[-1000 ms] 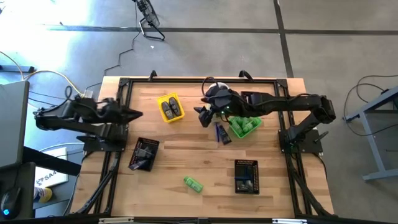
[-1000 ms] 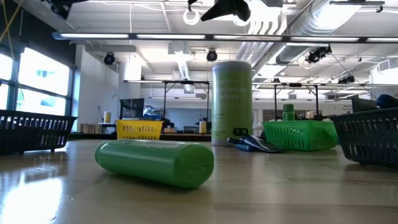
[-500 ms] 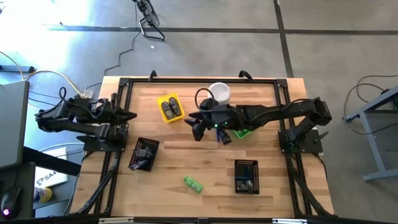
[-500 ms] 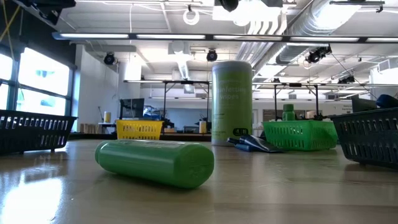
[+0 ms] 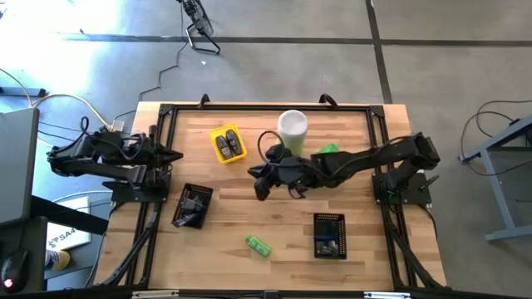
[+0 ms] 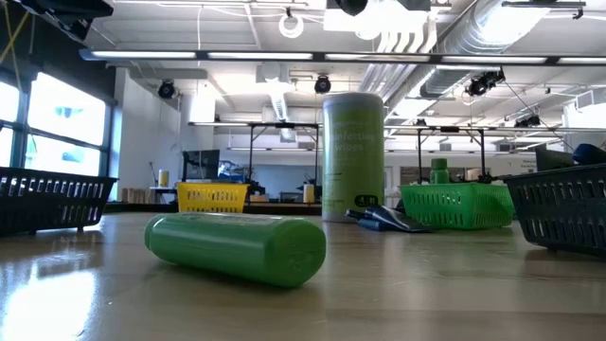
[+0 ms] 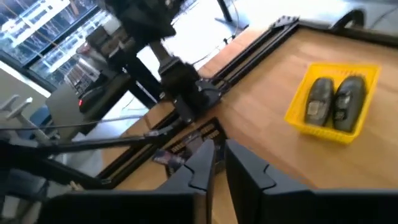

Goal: Pick & Place Travel size toiletries
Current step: Adjust the green bin

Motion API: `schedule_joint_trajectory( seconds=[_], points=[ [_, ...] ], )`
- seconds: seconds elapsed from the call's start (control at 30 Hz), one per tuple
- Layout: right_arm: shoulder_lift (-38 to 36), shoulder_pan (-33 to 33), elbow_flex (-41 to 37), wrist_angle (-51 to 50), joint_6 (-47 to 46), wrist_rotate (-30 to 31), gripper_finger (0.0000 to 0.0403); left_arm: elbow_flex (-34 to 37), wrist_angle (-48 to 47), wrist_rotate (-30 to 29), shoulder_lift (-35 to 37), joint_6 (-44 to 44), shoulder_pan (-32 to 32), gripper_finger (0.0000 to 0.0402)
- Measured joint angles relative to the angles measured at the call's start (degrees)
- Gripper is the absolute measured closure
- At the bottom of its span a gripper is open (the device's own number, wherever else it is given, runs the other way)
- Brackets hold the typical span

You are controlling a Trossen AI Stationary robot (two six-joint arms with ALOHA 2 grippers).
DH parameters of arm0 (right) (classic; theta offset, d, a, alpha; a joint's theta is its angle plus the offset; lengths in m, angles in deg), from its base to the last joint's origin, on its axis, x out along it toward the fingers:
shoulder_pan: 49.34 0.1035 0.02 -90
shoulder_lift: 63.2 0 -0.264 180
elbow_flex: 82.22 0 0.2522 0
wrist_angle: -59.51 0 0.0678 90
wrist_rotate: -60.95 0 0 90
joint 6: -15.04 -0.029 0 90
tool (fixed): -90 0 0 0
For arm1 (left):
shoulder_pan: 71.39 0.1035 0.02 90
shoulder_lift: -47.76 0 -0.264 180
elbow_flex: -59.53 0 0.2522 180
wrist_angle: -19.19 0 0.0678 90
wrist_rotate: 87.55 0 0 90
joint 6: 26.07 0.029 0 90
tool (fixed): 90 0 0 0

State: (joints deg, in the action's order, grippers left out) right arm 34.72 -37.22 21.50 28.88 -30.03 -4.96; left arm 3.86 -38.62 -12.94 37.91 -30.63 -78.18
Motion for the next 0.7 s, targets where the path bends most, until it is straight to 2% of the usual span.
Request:
schedule_joint_trajectory(
  seconds=[0.13,0.27,0.5,0.7],
  points=[
    [2.75,1.08,3.09,-3.02,-2.26,0.02,0.0387,0.0,0.13,0.21,0.0,0.01,0.0,0.0391],
    [4.8,0.91,4.58,-10.95,-5.81,0.13,0.0398,0.0,0.11,1.7,0.0,0.02,0.02,0.0391],
    [8.0,0.22,4.43,-30.49,-19.68,-0.57,0.0399,0.0,-0.01,3.21,0.0,-0.03,0.01,0.0391],
    [10.2,-0.13,4.37,-43.25,-29.54,-1.29,0.0399,0.0,0.0,3.21,-0.02,-0.17,0.02,0.0391]
  ],
)
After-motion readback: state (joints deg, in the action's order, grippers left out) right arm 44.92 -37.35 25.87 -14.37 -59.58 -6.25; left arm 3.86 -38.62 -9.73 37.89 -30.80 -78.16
